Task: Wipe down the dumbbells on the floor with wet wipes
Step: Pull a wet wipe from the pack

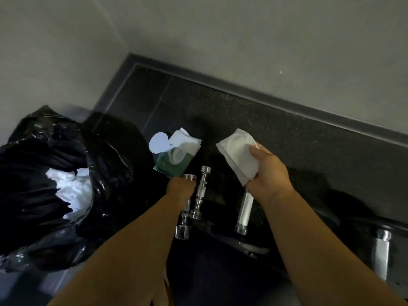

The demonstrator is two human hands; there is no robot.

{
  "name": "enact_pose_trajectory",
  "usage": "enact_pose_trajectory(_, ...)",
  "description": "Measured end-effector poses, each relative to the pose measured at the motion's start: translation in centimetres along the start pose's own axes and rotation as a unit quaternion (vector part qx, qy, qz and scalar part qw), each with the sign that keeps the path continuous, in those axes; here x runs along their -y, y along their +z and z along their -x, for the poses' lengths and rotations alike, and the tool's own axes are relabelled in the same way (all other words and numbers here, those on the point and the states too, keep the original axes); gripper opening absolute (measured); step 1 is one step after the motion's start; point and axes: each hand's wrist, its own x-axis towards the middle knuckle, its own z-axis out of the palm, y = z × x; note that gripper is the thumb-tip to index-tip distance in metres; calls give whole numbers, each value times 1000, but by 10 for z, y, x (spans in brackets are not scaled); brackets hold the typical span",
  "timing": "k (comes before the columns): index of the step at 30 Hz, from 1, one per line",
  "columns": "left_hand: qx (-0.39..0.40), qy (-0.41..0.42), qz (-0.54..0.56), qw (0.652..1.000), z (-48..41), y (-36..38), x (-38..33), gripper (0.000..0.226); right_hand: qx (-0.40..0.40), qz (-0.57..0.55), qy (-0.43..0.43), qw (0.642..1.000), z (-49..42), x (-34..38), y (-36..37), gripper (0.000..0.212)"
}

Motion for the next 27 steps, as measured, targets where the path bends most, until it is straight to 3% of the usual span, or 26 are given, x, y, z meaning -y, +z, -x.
enact_pose_trajectory(3,-11,-33,-47,998,-22,13,21,12,-4,11,6,1000,-22,-5,-4,29)
enact_pose_trajectory(8,18,-69,-156,985,-39,26,44,35,-18,35,9,999,-47,-9,-10,27)
enact_pose_trajectory(18,48,-34,-244,968,-49,34,69,33,-17,54,10,998,-52,-16,-14,27)
enact_pose_trajectory(27,-5,-6,-135,991,-29,22,66,31,-13,81,5,997,-26,-9,-5,22)
